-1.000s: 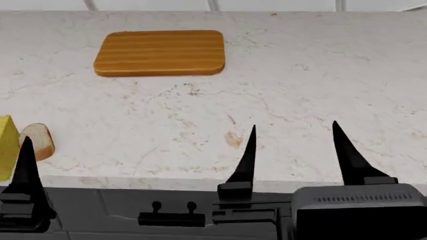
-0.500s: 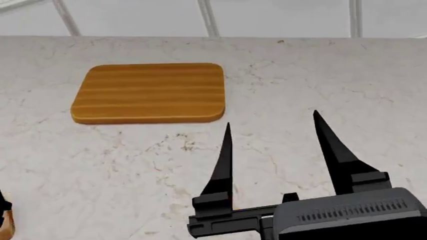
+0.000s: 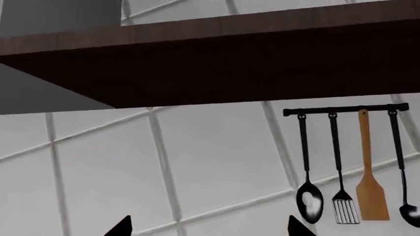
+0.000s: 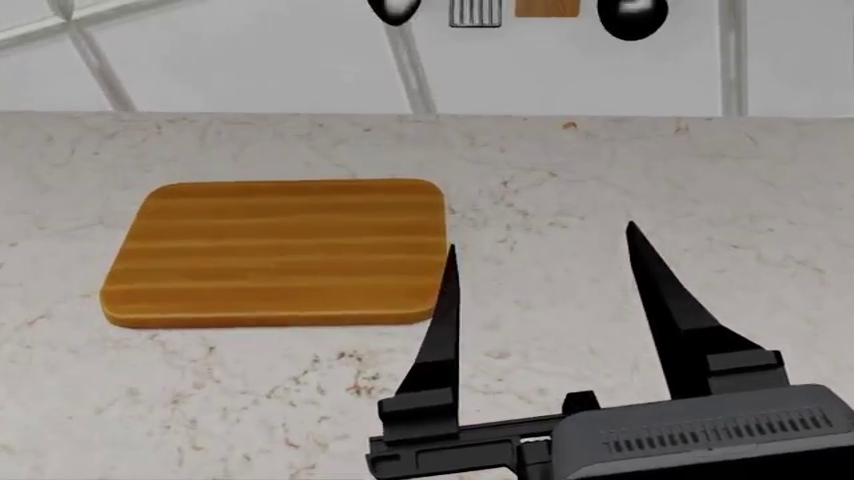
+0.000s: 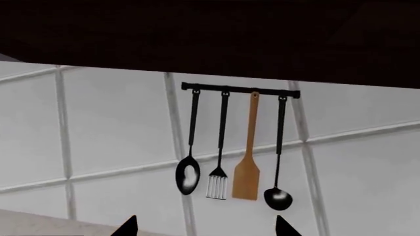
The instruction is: Place the bread and cheese on the cutting board.
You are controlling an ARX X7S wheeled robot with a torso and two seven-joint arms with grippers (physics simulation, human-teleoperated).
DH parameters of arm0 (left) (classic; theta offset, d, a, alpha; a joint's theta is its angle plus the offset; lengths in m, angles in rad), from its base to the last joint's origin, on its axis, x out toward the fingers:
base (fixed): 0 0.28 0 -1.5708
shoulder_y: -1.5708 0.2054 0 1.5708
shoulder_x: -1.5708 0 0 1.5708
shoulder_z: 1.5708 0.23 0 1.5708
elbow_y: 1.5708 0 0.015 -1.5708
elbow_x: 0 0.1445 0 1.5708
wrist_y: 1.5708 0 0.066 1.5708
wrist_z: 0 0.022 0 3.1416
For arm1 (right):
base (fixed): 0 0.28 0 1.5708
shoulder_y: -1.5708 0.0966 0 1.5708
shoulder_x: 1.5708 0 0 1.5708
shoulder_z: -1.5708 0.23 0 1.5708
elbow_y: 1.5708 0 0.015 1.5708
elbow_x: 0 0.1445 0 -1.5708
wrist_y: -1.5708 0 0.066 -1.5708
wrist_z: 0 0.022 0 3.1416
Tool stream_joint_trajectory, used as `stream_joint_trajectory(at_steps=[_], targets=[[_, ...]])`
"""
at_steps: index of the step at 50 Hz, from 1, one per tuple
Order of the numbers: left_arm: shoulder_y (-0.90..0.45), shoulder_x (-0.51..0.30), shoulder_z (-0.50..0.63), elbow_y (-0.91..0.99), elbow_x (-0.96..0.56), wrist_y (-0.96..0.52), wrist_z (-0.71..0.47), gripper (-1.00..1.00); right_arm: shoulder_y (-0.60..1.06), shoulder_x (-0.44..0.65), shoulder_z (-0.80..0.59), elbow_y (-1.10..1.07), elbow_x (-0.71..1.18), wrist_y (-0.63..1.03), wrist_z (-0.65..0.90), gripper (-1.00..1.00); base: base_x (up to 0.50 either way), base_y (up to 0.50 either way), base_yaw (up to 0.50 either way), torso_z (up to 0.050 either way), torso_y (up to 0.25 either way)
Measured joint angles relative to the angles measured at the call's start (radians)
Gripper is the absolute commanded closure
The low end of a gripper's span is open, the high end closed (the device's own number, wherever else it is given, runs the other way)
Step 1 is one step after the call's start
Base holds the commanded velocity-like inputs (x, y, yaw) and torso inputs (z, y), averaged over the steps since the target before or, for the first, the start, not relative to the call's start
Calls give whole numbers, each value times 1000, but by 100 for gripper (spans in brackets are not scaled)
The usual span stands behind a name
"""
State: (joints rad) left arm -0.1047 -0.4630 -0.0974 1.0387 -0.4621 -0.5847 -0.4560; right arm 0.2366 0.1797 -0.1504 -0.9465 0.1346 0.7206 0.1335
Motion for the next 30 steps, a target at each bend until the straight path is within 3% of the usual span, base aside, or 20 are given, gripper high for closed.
stream_joint_trajectory(at_steps=[2, 6, 8, 11, 13, 21, 25, 30], targets=[[16, -112, 25, 1, -86, 76, -112, -100, -1, 0, 1, -2, 5, 3, 2, -100, 0, 0, 0, 0, 0], [73, -412, 78, 3, -223, 298, -351, -100, -5, 1, 6, -9, 15, 8, 5, -100, 0, 0, 0, 0, 0], [125, -498, 46, 6, -317, 339, -399, -100, -8, 1, 9, -15, 19, 12, 7, -100, 0, 0, 0, 0, 0], [240, -527, -87, 7, -516, 301, -397, -100, -12, 3, 12, -22, 24, 18, 11, -100, 0, 0, 0, 0, 0], [245, -534, -221, 6, -687, 214, -434, -100, -13, 5, 11, -24, 27, 22, 14, -100, 0, 0, 0, 0, 0], [255, -572, -922, -60, -1394, -202, -576, -100, -25, 14, 12, -37, 40, 33, 20, -100, 0, 0, 0, 0, 0], [297, -580, -1196, -114, -1654, -347, -640, -100, -25, 17, 5, -35, 44, 36, 23, -100, 0, 0, 0, 0, 0], [370, -590, -1446, -178, -1898, -484, -718, -100, -23, 24, -3, -19, 46, 38, 26, -100, 0, 0, 0, 0, 0]])
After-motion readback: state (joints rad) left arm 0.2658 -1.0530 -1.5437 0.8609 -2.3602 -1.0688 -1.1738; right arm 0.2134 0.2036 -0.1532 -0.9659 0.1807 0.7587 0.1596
